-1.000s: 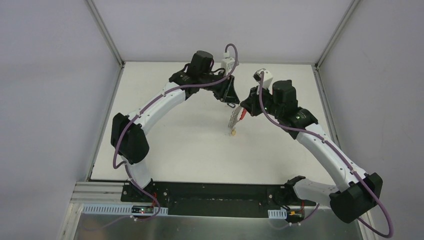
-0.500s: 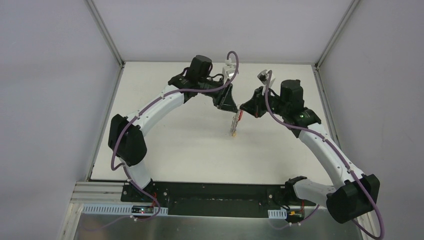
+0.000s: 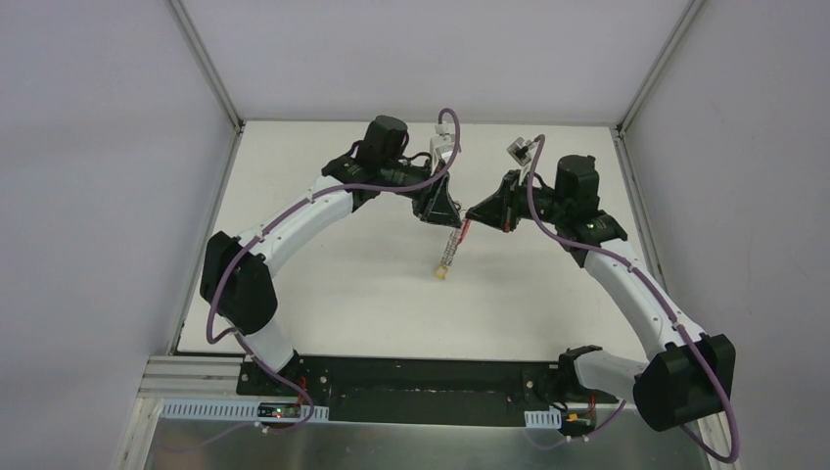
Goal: Put the keys on the keyring
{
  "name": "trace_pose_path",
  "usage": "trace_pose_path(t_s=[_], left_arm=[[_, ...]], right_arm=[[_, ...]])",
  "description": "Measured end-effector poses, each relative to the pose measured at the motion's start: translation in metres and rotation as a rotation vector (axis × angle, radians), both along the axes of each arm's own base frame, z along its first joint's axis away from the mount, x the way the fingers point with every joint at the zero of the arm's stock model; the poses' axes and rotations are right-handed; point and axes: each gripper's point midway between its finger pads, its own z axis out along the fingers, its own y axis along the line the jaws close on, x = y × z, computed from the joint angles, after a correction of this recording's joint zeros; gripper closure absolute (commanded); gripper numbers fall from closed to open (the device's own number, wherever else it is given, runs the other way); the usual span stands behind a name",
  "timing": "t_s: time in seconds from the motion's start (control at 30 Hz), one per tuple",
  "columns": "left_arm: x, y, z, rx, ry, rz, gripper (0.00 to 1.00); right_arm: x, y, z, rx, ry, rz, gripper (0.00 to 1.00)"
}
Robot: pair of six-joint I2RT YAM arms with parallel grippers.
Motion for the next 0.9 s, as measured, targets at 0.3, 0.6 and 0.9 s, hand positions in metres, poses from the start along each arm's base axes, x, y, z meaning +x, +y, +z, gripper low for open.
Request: trace_pose_path(t_s=[0.3,0.6,0.9], left_arm=[[0.000,0.003,0.008,-0.032,-0.023,0.014,0.74],[0.002,0.000,0.009,-0.059,0.002,0.030,0.82],[0.004,-0.003,0.017,-0.085,0.011,0.039,0.91]], right_arm=[[-0.009,0.001,0.006,0.054,0.011,0.065,1.00],[-0.009,0.002,0.010,0.085,0.008,0.080,1.00],[-0.009,0.002,0.004,0.093,0.025,0.079,1.00]])
